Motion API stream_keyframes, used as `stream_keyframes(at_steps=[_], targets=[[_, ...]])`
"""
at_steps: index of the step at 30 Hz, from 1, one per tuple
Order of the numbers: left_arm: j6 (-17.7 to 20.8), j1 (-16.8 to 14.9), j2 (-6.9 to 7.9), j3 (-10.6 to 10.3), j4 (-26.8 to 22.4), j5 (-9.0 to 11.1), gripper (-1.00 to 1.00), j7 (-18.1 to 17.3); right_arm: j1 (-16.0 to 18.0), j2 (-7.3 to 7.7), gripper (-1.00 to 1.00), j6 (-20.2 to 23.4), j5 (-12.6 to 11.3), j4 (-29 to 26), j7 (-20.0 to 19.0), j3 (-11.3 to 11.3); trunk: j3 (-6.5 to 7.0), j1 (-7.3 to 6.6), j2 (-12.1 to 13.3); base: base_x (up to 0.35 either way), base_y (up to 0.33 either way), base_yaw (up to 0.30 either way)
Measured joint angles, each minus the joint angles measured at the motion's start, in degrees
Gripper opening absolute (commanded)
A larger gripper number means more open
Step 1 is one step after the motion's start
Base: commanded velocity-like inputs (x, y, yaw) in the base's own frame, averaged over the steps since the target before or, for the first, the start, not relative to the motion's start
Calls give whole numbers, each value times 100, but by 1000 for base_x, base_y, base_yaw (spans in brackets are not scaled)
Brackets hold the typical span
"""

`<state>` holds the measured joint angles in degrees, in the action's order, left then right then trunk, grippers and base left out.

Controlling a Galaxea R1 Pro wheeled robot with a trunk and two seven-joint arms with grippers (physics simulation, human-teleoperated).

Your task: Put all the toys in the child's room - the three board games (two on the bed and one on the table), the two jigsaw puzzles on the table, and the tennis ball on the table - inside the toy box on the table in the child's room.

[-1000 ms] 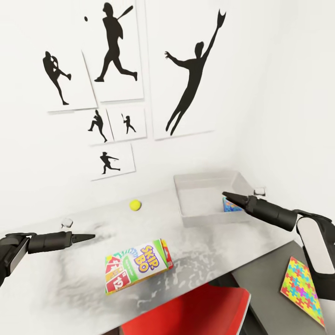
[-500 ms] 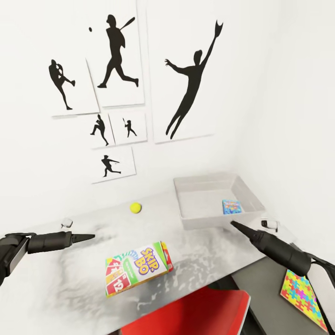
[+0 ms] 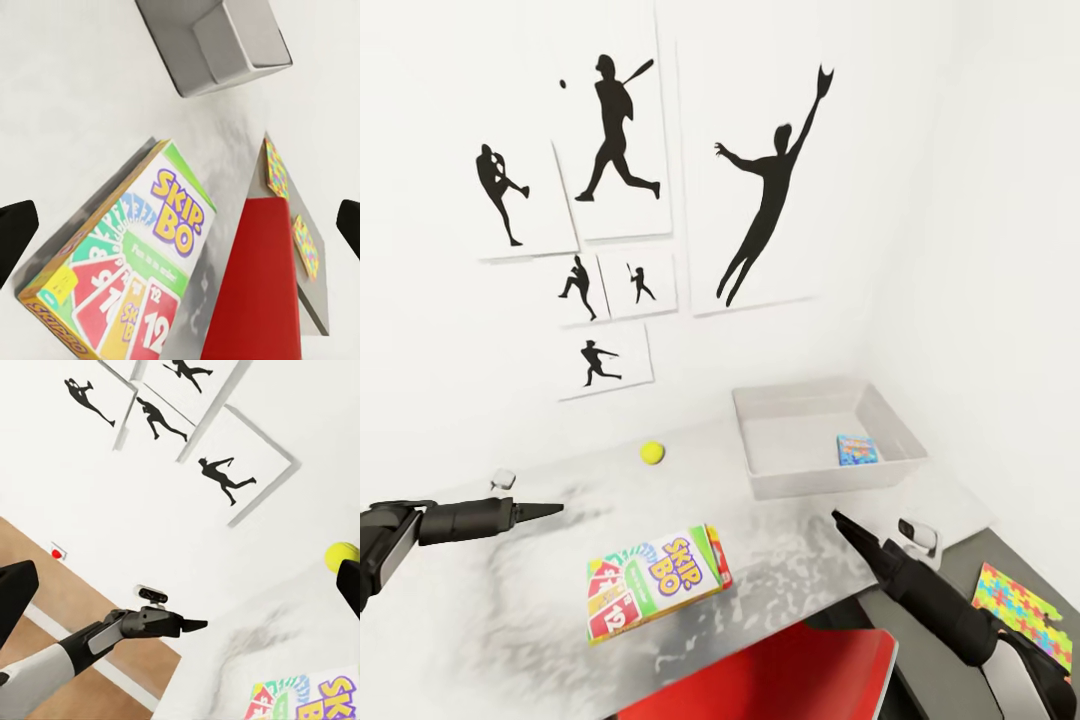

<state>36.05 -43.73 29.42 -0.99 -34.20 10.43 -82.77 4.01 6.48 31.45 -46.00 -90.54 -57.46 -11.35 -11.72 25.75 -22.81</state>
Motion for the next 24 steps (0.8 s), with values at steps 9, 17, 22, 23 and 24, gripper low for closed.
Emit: stream_keyframes(at_steps=[9,17,22,23,24], targets=[[0,1,34,17,0,3,100,-35,-66,-40,100,-122,11,13,-76,39,86,1,0,-29,0,0],[-2,5,39,15,1,11,100,-47,-107,-35,100,-203,24,4,-204,25,162,0,0,-55,0,0],[-2,4,39,14,1,11,100,-49,-145,-25,100,-417,105,-15,-305,-35,209,0,0,-6,0,0],[-2,3,37,12,1,11,100,-49,-155,-23,100,-431,110,-17,-348,-61,219,0,0,-2,0,0],[-2,5,31,9,1,11,100,-49,-169,-20,100,-451,118,-19,-438,-127,228,0,0,-2,0,0]])
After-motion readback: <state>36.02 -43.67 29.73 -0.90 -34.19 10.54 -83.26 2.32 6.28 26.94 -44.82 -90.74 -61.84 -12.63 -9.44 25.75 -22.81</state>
